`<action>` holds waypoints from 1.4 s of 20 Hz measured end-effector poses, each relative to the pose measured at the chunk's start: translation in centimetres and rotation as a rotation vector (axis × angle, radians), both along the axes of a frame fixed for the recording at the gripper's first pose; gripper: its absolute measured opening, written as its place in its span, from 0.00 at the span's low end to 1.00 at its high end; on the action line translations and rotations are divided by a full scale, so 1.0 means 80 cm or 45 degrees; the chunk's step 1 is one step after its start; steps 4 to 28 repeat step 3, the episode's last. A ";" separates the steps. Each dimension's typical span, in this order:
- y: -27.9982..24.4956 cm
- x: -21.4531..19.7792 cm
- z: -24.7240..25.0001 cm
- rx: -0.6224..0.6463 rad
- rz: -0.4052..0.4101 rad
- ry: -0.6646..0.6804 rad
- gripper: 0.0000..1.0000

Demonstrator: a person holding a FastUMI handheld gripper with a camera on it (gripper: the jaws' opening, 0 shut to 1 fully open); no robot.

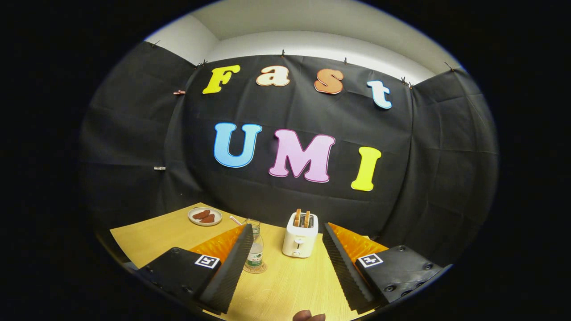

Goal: Take the bottle from table, then pour the juice into the cup, finally place the bottle on the coaster

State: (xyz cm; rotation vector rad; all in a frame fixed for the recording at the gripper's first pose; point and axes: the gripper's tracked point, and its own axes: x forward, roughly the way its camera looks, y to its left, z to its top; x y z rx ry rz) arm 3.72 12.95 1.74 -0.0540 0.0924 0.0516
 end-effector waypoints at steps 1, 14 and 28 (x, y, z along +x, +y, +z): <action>0.002 -0.002 0.005 -0.001 -0.003 -0.012 0.96; 0.002 -0.002 0.009 -0.003 -0.021 -0.016 0.96; 0.002 -0.002 0.009 -0.003 -0.021 -0.016 0.96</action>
